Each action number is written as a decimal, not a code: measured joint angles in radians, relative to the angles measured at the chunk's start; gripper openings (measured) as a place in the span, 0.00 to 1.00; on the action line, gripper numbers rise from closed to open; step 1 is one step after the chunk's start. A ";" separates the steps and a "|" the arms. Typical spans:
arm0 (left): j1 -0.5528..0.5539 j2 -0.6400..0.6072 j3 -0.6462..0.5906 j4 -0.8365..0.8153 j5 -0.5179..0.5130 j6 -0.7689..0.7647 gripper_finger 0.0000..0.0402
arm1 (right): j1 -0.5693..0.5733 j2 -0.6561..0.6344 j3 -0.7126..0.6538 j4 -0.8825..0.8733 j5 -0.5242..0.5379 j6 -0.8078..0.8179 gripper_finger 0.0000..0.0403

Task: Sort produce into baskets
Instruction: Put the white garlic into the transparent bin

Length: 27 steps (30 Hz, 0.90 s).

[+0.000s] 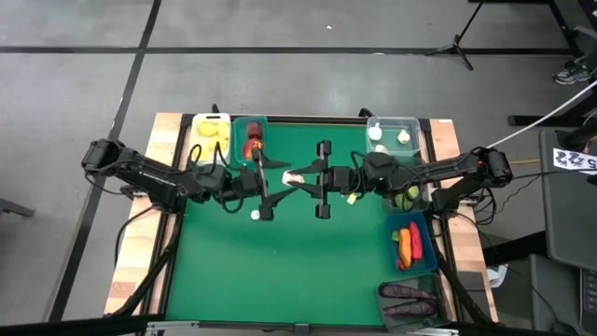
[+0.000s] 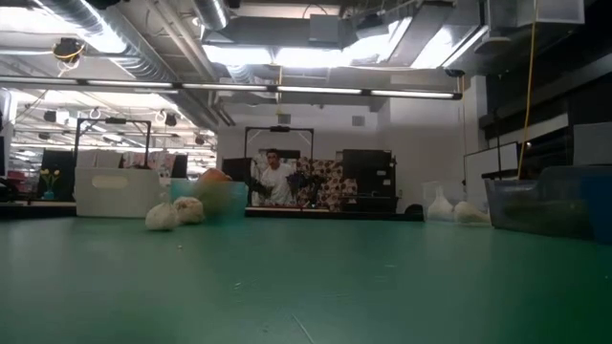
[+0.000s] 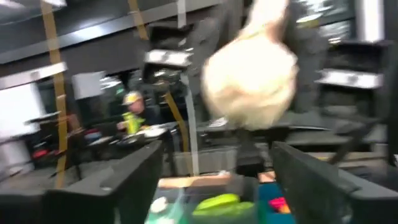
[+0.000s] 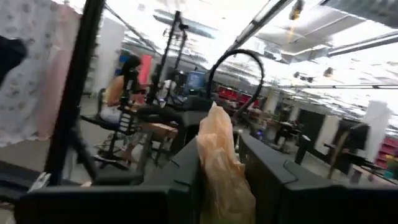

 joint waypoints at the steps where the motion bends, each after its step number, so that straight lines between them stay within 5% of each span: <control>1: 0.000 0.000 0.000 -0.001 -0.030 -0.003 0.76 | 0.000 0.000 0.000 -0.001 0.011 -0.001 0.23; 6: -0.005 -0.029 0.000 -0.158 -0.176 -0.039 0.86 | 0.000 -0.001 0.000 -0.080 0.280 -0.031 0.23; 12: 0.007 -0.047 0.000 -0.346 -0.247 -0.216 0.86 | -0.058 -0.049 0.000 -0.436 0.569 0.035 0.23; 27: 0.036 -0.049 0.001 -0.572 -0.249 -0.405 0.85 | -0.615 -0.102 -0.010 -1.223 0.585 0.534 0.23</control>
